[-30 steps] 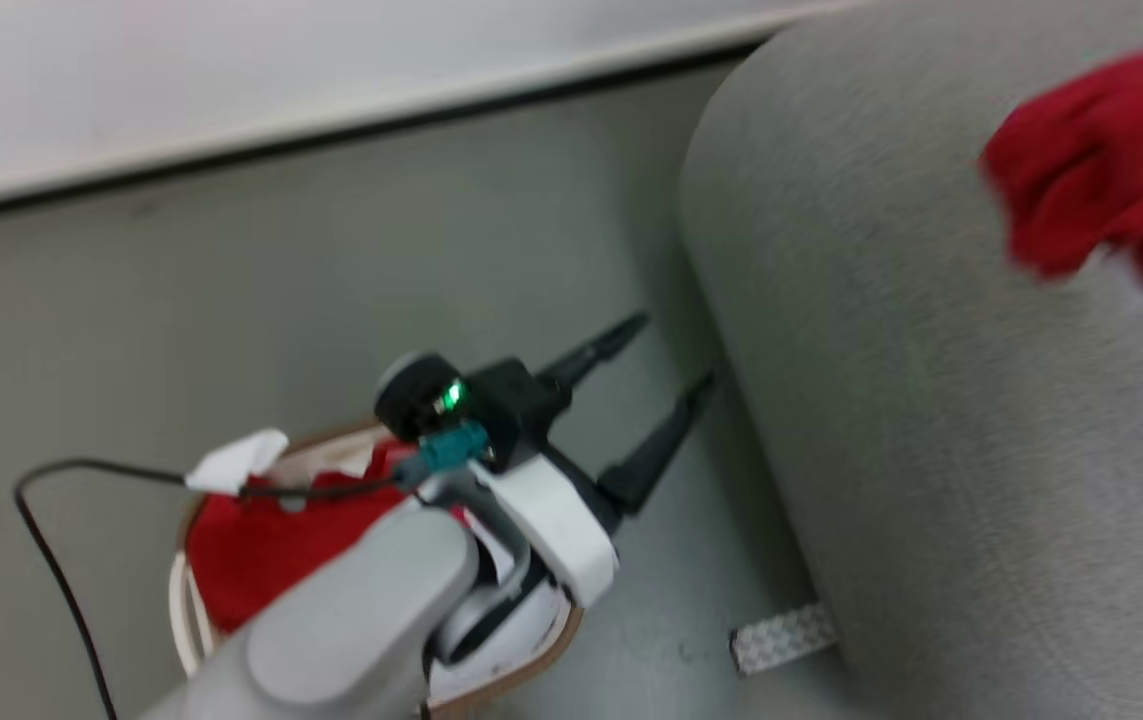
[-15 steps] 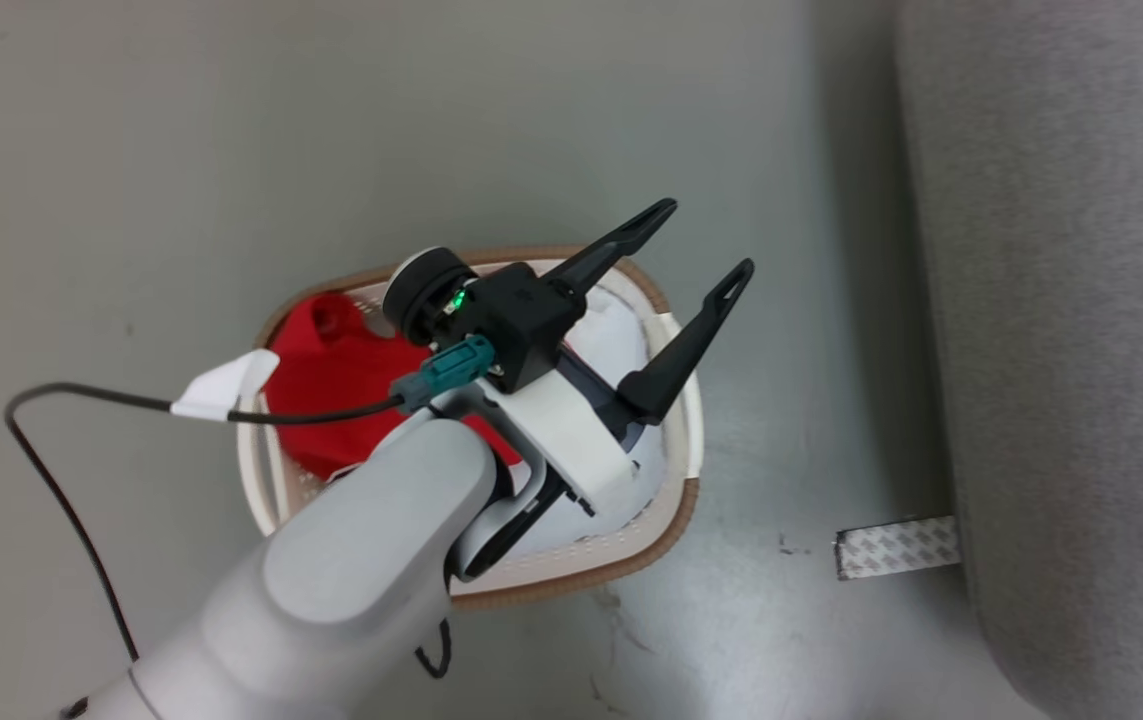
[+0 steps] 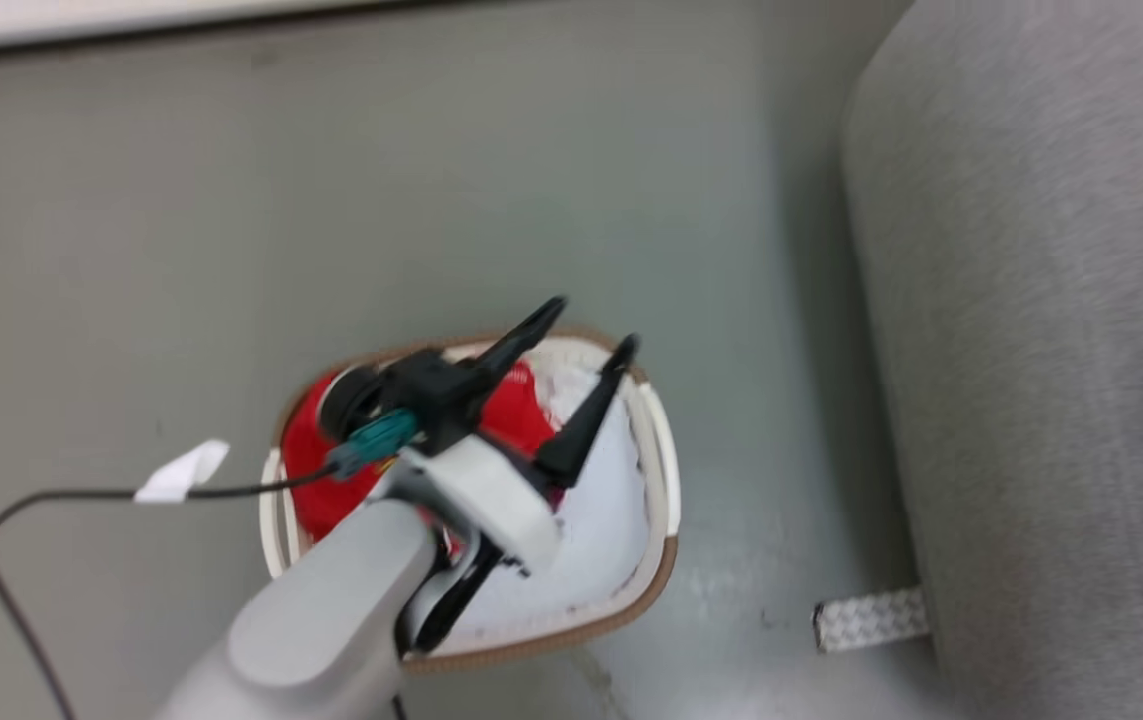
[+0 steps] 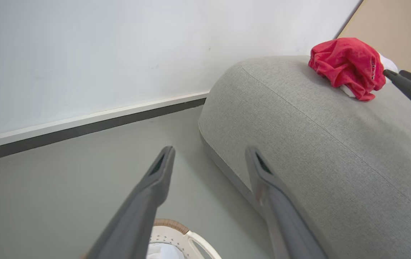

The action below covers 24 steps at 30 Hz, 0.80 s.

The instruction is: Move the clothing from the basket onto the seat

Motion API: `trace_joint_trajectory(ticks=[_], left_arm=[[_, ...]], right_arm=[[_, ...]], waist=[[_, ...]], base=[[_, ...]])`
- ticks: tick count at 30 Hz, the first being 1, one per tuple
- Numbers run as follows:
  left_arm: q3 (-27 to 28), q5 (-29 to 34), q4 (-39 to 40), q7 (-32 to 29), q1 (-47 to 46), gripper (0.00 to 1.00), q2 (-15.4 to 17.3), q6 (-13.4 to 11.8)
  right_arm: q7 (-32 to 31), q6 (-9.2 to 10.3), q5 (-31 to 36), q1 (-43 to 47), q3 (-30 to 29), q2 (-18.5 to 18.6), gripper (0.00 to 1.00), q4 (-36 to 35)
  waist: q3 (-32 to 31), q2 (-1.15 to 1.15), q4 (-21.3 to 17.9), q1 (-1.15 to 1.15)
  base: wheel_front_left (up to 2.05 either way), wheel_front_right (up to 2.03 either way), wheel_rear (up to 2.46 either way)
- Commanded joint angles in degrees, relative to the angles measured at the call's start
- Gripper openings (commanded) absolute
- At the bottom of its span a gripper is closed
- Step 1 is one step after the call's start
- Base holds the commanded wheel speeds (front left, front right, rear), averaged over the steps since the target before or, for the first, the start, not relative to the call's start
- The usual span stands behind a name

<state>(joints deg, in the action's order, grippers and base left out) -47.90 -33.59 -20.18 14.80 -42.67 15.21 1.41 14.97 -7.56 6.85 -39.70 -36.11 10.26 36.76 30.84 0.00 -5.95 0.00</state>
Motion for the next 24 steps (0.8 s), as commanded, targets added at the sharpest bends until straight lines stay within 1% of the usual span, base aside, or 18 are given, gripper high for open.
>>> trace_joint_trajectory(ticks=[1,5,11,18,24], left_arm=[[1.13,-0.77,-0.46,0.33,2.58,1.00,0.88,-0.48],[6.31,-0.46,0.56,0.37,8.04,1.00,1.16,-1.48],[15.67,2.75,2.35,0.35,18.05,1.00,0.48,-2.15],[24.58,7.47,3.20,0.35,29.07,1.00,-1.83,-2.05],[31.31,11.05,4.03,0.36,36.27,1.00,-4.66,-1.12]], right_arm=[[0.22,0.14,-1.42,3.66,1.87,-0.66,1.00,-2.92],[0.24,0.14,-3.57,10.84,6.49,-2.54,1.00,-10.55],[0.25,0.14,-7.50,21.19,13.55,-4.89,1.00,-20.26],[0.18,0.14,-9.66,31.34,21.97,-6.52,1.00,-25.48],[0.18,0.14,-11.62,37.71,28.26,-7.20,1.00,-27.62]], waist=[[-5.65,0.00,-1.48,0.00],[-11.41,0.00,-1.27,0.00],[-19.04,0.00,0.13,0.00],[-26.78,0.00,2.46,0.00],[-30.67,0.00,4.04,0.00]], base=[[0.00,0.00,0.00],[0.00,0.00,0.00],[0.00,0.00,0.00],[0.00,0.00,0.00],[0.00,0.00,0.00]])
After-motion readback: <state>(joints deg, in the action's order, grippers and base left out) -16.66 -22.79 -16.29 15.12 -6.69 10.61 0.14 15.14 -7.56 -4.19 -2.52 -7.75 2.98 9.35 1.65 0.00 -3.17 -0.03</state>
